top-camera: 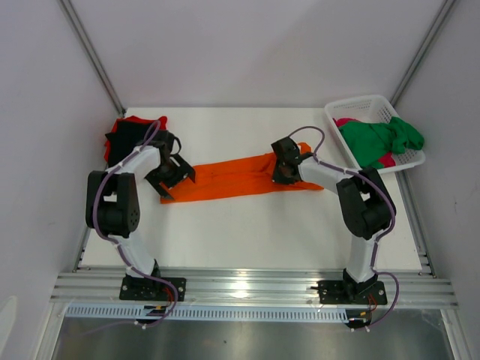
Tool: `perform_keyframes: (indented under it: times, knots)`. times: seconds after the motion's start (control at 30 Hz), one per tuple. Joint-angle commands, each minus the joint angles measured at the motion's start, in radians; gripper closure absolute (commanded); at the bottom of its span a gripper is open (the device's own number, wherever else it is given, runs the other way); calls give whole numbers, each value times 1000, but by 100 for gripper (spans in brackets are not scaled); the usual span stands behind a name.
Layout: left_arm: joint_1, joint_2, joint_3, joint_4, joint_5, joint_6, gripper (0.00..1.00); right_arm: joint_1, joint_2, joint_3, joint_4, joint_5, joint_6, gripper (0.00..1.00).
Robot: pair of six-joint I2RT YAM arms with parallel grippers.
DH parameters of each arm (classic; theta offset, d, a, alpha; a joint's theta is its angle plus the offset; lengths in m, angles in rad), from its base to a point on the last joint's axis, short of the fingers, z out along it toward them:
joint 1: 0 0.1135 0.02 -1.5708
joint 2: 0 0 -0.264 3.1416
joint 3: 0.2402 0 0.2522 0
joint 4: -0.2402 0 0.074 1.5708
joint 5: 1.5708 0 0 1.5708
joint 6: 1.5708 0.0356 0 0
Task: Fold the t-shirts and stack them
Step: Fold the other side of the tshirt into a rectangle
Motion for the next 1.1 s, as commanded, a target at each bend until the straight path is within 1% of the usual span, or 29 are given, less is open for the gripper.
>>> perform_keyframes:
  times: [0.0, 0.13, 0.33, 0.83, 1.07]
  knots:
    - [-8, 8, 1, 23, 26, -12, 1, 6, -68, 45, -25, 28, -24, 100]
    - [-19, 18, -1, 31, 35, -19, 1, 9, -88, 46, -26, 25, -22, 100]
    - [-28, 29, 5, 31, 42, -20, 0, 9, -69, 86, -23, 40, -41, 100]
    - [-31, 0, -29, 37, 53, -19, 1, 24, 65, 174, 17, 64, -76, 100]
    - [-31, -29, -82, 57, 52, -11, 0, 37, 133, 206, 47, 123, -90, 100]
